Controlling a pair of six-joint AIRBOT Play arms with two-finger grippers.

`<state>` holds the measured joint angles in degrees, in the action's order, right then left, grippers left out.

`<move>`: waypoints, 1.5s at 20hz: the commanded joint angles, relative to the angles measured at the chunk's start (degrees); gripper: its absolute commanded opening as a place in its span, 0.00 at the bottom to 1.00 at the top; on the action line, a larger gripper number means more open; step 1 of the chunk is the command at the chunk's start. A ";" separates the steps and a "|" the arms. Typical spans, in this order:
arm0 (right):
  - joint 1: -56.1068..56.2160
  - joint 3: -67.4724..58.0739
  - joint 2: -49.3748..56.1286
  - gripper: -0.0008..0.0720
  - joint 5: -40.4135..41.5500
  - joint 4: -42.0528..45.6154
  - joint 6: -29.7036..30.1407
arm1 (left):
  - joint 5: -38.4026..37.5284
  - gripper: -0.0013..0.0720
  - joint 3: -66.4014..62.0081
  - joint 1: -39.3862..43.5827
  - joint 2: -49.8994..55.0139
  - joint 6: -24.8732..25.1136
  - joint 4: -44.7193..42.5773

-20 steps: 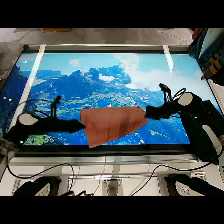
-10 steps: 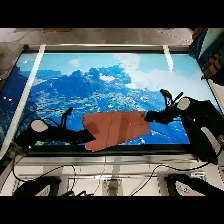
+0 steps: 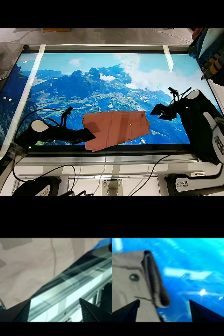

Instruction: Fold the clothes and pants, and hang the long-sleeved shirts on hangers.

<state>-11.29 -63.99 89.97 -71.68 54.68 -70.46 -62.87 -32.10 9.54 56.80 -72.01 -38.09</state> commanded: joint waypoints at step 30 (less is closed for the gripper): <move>-22.67 -27.80 -16.83 0.04 -10.58 22.64 -22.91 | 5.03 0.09 -30.05 -23.39 -11.30 9.46 -20.46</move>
<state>-24.25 -91.13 77.45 -78.85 70.94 -86.32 -57.95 -60.23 -10.66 48.47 -62.74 -55.61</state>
